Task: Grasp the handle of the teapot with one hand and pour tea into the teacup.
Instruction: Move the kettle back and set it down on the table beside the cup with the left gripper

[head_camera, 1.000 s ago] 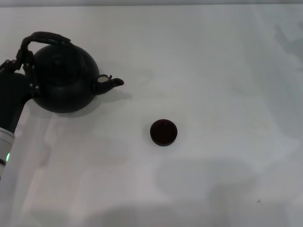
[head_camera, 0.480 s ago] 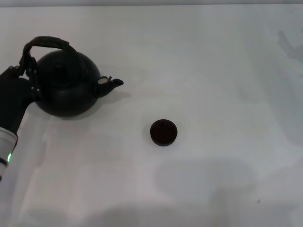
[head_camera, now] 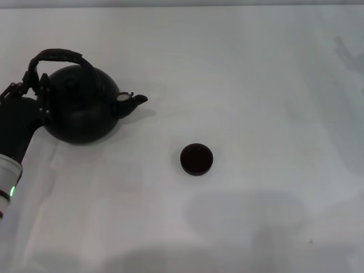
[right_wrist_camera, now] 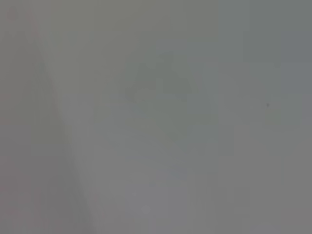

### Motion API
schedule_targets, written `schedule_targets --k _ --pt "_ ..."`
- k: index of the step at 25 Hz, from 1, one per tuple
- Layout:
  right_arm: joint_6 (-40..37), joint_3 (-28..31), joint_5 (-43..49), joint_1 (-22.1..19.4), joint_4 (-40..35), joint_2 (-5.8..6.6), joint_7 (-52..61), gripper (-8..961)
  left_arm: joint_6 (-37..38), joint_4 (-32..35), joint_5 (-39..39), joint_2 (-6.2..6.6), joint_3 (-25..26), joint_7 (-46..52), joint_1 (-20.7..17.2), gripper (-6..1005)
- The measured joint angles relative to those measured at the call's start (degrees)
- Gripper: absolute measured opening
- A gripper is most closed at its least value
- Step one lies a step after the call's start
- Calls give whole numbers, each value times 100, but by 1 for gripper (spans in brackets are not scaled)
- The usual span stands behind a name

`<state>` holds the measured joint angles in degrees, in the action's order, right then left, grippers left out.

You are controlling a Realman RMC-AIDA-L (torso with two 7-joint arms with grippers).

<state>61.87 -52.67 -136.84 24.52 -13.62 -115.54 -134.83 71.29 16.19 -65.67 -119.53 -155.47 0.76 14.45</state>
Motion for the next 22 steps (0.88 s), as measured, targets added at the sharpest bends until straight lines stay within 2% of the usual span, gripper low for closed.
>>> schedule_targets --k 11,16,22 --pt "1 -3 2 0 -31 5 0 841 51 41 1 9 -11 65 -88 325" --pt "1 -8 -3 0 -28 5 0 841 220 26 36 13 -45 65 -196 567" --pt "-7 -21 6 22 1 -4 -1 841 419 30 57 19 -62 66 -363 774"
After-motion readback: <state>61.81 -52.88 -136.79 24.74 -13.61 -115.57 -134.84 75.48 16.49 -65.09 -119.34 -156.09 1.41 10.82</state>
